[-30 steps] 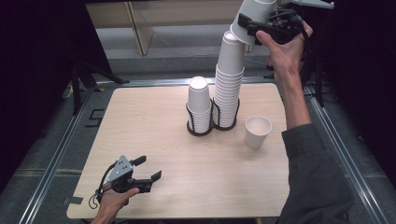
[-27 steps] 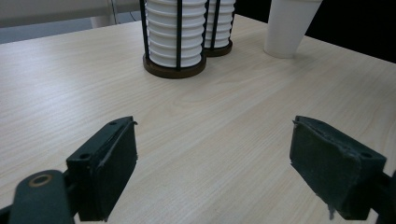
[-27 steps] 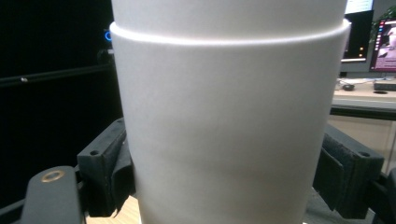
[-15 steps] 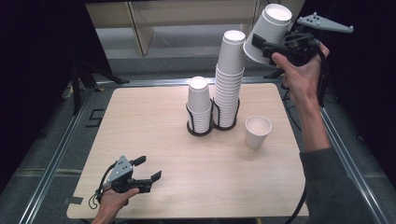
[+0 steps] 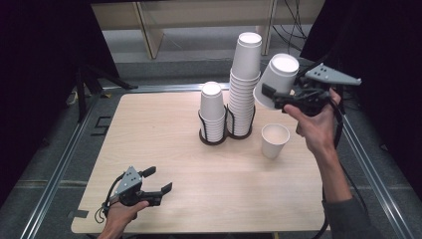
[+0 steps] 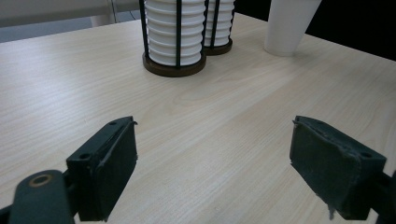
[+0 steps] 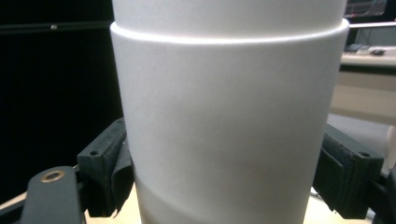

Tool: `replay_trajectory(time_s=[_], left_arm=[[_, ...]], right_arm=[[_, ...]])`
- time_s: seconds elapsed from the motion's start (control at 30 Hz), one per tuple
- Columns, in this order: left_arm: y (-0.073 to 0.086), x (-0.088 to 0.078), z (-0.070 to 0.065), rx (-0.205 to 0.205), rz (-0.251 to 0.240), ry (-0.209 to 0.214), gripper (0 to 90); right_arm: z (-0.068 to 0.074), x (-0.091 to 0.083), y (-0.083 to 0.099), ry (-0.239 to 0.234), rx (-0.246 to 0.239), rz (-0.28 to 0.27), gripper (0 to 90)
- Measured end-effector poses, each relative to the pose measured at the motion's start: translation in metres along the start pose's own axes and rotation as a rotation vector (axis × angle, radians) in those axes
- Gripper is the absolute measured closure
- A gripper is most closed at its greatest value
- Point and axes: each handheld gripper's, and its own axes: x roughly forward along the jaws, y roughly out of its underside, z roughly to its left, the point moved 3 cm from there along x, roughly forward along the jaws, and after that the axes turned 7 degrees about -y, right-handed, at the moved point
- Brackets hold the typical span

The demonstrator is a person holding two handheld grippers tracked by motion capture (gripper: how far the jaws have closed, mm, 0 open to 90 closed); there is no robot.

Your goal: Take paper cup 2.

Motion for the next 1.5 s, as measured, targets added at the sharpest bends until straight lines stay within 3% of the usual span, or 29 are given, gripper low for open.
replay_trajectory(time_s=[0.3,0.33,0.4,0.47,0.5,0.67,0.73,0.83,1.03,1.3,1.37,1.5], left_arm=[[0.000,0.001,-0.002,0.002,-0.008,0.008,14.7],[0.000,-0.001,-0.001,0.010,0.013,0.000,14.7],[0.000,0.000,-0.002,0.007,0.002,0.008,14.7],[0.000,0.000,-0.002,0.007,-0.004,0.013,14.7],[0.000,0.000,-0.002,0.009,0.003,0.013,14.7],[-0.001,-0.001,-0.003,0.010,-0.003,0.028,14.7],[-0.001,0.000,-0.004,0.005,-0.006,0.035,14.7],[-0.001,0.000,-0.006,0.020,-0.005,0.052,14.7],[-0.001,0.001,-0.009,0.034,-0.023,0.076,14.7],[-0.001,0.001,-0.010,0.034,-0.013,0.073,14.6],[-0.002,0.000,-0.009,0.038,-0.008,0.069,14.7],[-0.002,0.000,-0.007,0.028,-0.011,0.063,14.7]], right_arm=[[0.022,0.027,0.062,-0.090,0.045,0.070,18.2],[0.024,0.031,0.067,-0.097,0.037,0.066,18.2],[0.030,0.036,0.077,-0.122,0.063,0.086,18.2],[0.035,0.043,0.087,-0.151,0.047,0.073,18.2],[0.038,0.046,0.092,-0.161,0.062,0.074,18.2],[0.050,0.062,0.115,-0.215,0.065,0.118,18.2],[0.054,0.066,0.121,-0.221,0.056,0.125,18.2],[0.063,0.073,0.132,-0.266,0.088,0.150,18.2],[0.079,0.082,0.141,-0.308,0.068,0.173,18.1],[0.101,0.094,0.151,-0.364,0.047,0.203,18.1],[0.107,0.097,0.153,-0.390,0.065,0.208,18.0],[0.113,0.098,0.154,-0.391,0.053,0.217,18.0]])
